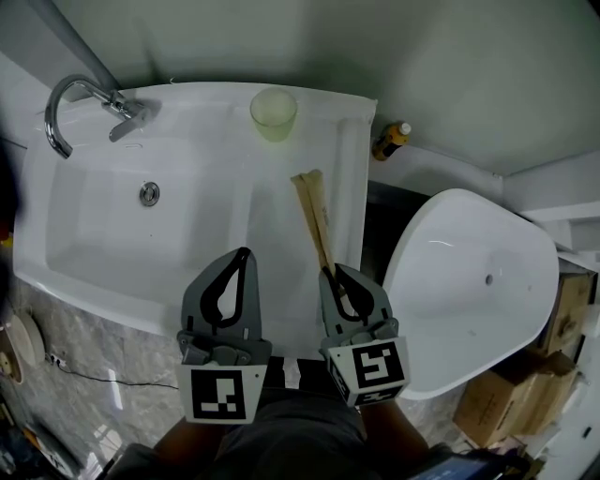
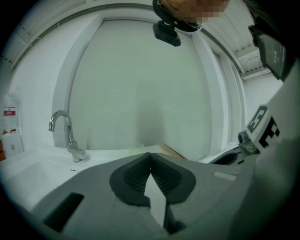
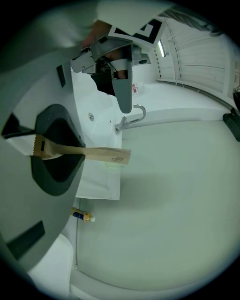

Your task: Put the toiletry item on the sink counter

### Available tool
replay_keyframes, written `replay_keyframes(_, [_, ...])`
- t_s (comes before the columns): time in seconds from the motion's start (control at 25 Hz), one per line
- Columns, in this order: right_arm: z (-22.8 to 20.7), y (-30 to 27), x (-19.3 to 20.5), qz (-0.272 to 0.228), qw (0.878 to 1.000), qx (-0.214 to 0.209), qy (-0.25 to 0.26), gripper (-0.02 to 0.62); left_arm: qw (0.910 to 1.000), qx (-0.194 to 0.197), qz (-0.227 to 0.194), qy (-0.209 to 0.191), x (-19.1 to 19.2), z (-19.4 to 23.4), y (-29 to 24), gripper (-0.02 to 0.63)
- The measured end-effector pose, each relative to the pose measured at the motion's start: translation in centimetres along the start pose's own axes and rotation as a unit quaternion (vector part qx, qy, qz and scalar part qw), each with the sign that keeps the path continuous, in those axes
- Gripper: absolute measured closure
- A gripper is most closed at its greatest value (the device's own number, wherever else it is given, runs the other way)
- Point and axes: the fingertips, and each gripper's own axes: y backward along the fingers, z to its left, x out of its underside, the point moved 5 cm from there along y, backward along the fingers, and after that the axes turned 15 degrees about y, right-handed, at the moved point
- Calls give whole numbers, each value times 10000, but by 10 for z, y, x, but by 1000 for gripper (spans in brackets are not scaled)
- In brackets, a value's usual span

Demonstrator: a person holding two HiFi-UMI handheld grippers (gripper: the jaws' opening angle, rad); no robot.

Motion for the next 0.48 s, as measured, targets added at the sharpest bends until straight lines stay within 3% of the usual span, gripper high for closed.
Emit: replay_keyframes(0.48, [-18, -17, 12, 172, 9997, 36, -178, 552, 9997, 93, 226, -21, 8, 1, -31, 595])
